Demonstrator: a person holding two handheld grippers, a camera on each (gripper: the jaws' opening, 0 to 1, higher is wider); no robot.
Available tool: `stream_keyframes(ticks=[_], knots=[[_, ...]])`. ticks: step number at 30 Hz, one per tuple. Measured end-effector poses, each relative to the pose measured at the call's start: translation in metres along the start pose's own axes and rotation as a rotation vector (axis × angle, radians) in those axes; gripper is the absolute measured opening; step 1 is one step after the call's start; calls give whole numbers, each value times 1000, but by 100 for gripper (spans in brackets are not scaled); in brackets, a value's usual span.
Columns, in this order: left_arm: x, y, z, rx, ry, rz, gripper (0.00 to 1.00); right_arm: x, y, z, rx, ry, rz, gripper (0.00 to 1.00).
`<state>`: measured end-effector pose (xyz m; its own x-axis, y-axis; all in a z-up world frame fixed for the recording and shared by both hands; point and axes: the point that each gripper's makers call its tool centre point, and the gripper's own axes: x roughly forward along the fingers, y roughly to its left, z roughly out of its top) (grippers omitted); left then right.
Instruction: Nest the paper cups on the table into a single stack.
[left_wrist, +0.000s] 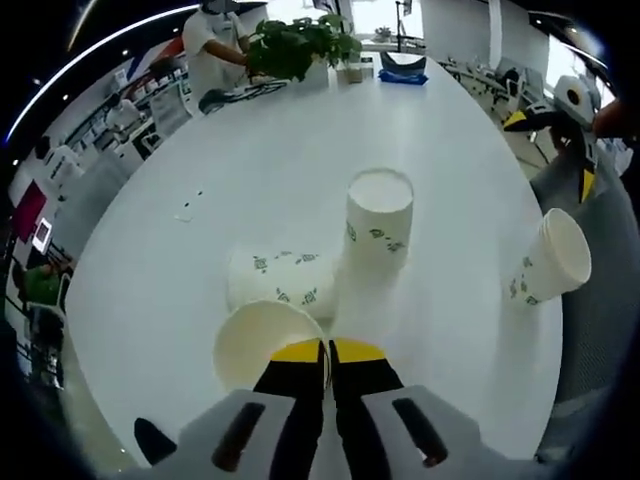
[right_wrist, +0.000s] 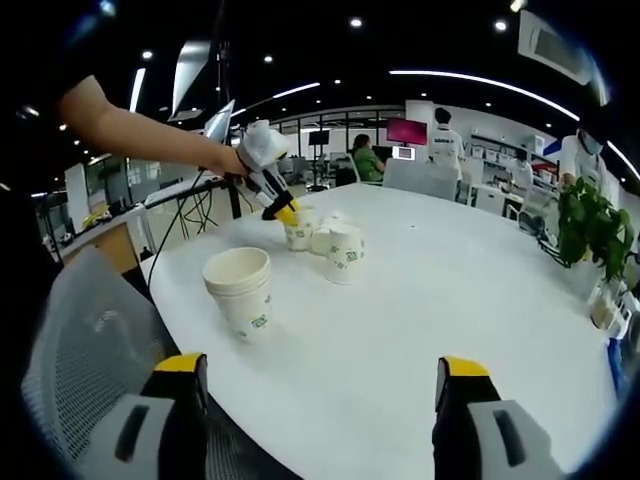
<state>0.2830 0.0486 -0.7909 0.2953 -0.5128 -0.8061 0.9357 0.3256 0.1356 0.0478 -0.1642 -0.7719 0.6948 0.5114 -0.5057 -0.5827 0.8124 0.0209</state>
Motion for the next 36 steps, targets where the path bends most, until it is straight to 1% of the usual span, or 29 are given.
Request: stream_keyframes(ticks=[4,7,11,17,23,27,28,30,34,35,36], knots=[[-2,-1,3,5,-3,4,0,0,0,0,-2,-1,2,96],[-9,-7,5,10,-1,4,0,0,1,1,-2,-4,2,96],[-14,-11,6,18,4,6,0,0,2,2,-3,-6,4,96],[-22,-16,8,27,-6,5,0,0,1,3,-1,-16,6,97],[-36,-26,12,31,-10,-5,0,0,2,4,-1,-23,10,98],[-45,-32,14,47,-9,-16,0,0,3,4,-2,-24,12,99],[-48,-33,15,50,-9,-19,0,0,3,4,-2,-23,12,99],[-58,-43,22,70,-11,-25,0,0,3,4,-4,-23,13,99],[-75,-57,36,92,-32,-51,0,0,3,3,-6,-21,15,98],[-77,-57,36,98,-33,-55,0,0,3,3,-6,-21,15,98],[-81,-62,39,110,-33,-70,0,0,3,3,-6,-20,15,98]])
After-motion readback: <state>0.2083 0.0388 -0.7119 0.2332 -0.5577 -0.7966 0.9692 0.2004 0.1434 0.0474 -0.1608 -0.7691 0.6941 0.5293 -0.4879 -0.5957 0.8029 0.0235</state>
